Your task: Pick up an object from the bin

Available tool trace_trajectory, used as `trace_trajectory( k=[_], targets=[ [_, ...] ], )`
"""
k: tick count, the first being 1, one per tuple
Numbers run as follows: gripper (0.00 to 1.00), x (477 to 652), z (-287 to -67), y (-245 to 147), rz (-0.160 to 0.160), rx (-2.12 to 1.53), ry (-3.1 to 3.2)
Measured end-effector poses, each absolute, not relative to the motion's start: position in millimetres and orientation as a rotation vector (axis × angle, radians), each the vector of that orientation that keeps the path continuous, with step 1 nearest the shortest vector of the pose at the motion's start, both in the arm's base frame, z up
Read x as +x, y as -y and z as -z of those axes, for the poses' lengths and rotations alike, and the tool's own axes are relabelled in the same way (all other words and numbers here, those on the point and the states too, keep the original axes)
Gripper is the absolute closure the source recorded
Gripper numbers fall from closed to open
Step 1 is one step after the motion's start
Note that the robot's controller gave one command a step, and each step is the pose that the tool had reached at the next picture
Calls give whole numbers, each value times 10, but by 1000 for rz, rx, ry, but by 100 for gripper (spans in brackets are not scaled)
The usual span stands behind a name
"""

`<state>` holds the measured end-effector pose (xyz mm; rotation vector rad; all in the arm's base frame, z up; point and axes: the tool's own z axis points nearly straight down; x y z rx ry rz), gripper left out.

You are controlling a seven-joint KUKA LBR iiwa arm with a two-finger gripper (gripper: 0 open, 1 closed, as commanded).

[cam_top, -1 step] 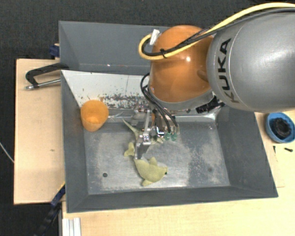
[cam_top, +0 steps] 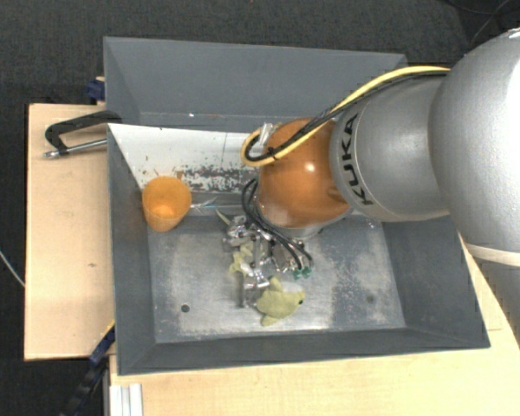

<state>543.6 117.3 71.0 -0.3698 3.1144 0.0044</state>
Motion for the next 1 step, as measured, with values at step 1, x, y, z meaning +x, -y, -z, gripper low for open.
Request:
trace_trajectory(
  k=[1],
  targets=[
    [0, 5830, -729, -654, -2, -678, -3057]
  ],
)
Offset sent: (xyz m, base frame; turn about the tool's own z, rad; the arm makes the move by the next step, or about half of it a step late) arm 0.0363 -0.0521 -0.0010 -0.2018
